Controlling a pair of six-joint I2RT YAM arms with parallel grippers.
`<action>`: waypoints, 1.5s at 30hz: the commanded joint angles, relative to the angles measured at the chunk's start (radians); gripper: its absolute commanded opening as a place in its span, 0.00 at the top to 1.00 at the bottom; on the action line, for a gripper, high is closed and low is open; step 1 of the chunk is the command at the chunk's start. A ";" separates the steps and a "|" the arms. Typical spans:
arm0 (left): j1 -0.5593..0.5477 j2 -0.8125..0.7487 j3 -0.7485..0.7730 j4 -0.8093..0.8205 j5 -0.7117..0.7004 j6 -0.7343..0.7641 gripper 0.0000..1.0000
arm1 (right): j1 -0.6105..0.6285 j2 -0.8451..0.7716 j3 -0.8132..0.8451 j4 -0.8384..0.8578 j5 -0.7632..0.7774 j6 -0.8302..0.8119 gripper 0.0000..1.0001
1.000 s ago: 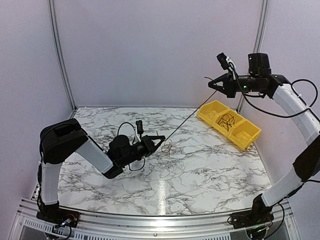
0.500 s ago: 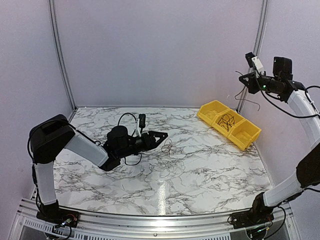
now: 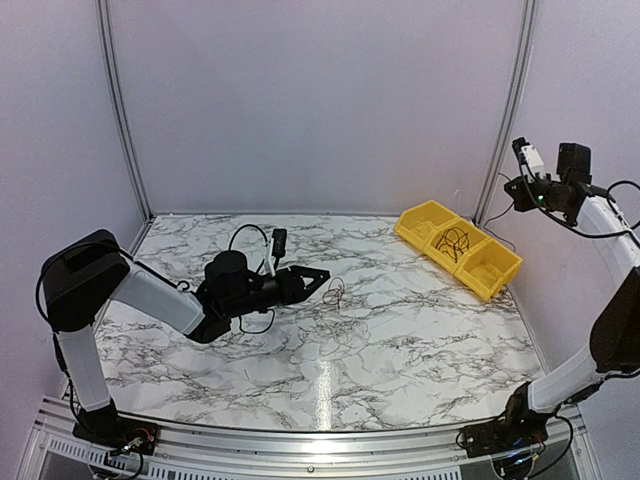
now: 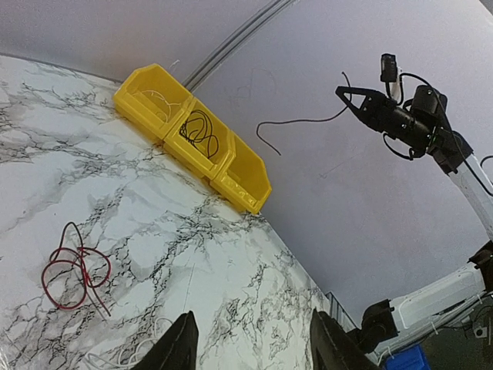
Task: Untangle the cables
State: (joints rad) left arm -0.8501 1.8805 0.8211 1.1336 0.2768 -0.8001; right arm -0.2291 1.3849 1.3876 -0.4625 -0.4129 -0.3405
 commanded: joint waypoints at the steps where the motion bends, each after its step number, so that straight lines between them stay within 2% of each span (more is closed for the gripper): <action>1: -0.001 0.003 0.007 -0.012 -0.012 0.009 0.49 | -0.030 0.011 -0.021 0.048 0.010 0.007 1.00; 5: -0.001 0.016 0.016 -0.013 -0.003 -0.011 0.50 | -0.061 0.044 -0.061 0.079 0.025 0.002 1.00; 11: -0.001 -0.002 -0.004 -0.019 -0.017 0.002 0.50 | -0.132 0.139 -0.100 0.104 -0.032 0.005 1.00; 19: -0.001 0.006 -0.011 -0.023 -0.025 -0.001 0.50 | -0.139 0.240 -0.113 0.062 0.002 -0.046 1.00; 25: -0.001 0.025 0.000 -0.023 -0.020 -0.011 0.50 | -0.138 0.365 -0.029 -0.061 0.007 -0.080 1.00; 30: -0.001 0.029 -0.010 -0.024 -0.038 -0.020 0.51 | -0.134 0.438 0.020 -0.085 0.020 -0.038 1.00; 41: 0.000 0.027 -0.029 -0.023 -0.044 -0.022 0.51 | -0.091 0.557 0.108 -0.114 0.164 -0.016 1.00; 45: -0.001 0.028 -0.031 -0.023 -0.045 -0.022 0.51 | -0.087 0.569 0.117 -0.125 0.183 -0.017 0.92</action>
State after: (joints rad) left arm -0.8501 1.8969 0.8001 1.1133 0.2417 -0.8261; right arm -0.3244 1.9400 1.4590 -0.5671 -0.2779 -0.3710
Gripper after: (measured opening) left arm 0.492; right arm 0.046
